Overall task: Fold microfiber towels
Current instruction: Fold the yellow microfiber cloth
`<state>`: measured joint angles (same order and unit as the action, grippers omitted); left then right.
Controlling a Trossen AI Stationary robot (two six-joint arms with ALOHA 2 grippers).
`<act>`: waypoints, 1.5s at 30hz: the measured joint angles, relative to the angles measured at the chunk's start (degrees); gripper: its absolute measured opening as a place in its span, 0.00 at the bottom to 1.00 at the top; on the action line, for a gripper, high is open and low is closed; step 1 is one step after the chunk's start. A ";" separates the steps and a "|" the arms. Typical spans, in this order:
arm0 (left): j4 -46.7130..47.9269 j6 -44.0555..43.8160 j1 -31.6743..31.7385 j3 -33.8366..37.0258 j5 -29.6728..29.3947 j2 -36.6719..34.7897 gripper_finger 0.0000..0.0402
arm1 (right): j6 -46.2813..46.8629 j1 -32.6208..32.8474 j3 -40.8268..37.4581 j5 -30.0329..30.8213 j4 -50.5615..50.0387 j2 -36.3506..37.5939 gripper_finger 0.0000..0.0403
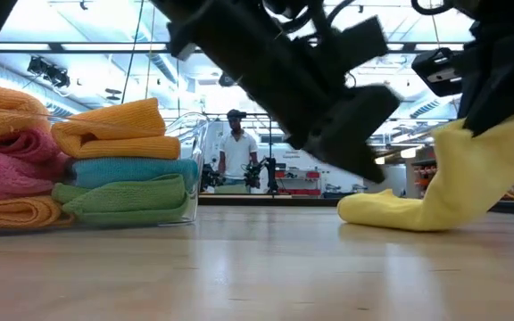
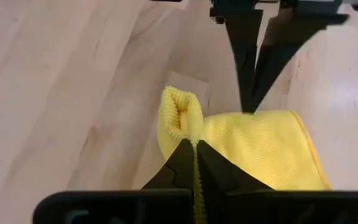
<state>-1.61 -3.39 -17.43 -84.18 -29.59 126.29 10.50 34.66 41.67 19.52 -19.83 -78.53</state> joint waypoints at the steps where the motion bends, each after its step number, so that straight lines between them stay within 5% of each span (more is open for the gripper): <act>1: 1.49 0.02 0.00 0.02 -0.98 -0.23 0.05 | 0.00 -0.01 0.00 -0.68 -0.29 0.58 0.02; 7: 3.67 -1.34 2.40 0.20 -2.15 -0.11 0.03 | 0.85 0.01 0.04 -8.24 0.02 2.57 0.02; 13: -3.61 -2.10 3.89 0.22 9.03 1.78 0.03 | 2.52 0.73 0.04 -12.55 -0.33 2.61 0.02; 19: -7.74 -1.46 3.82 0.28 9.99 4.47 0.05 | 1.92 1.22 0.04 -12.84 0.31 2.61 0.02; 45: -8.41 0.21 3.69 0.26 7.57 5.10 0.05 | -10.90 -10.58 -5.12 1.06 2.92 0.31 0.02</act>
<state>-10.02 -3.18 -13.74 -83.92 -22.02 131.39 -0.40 24.08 36.55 20.58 -16.92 -78.22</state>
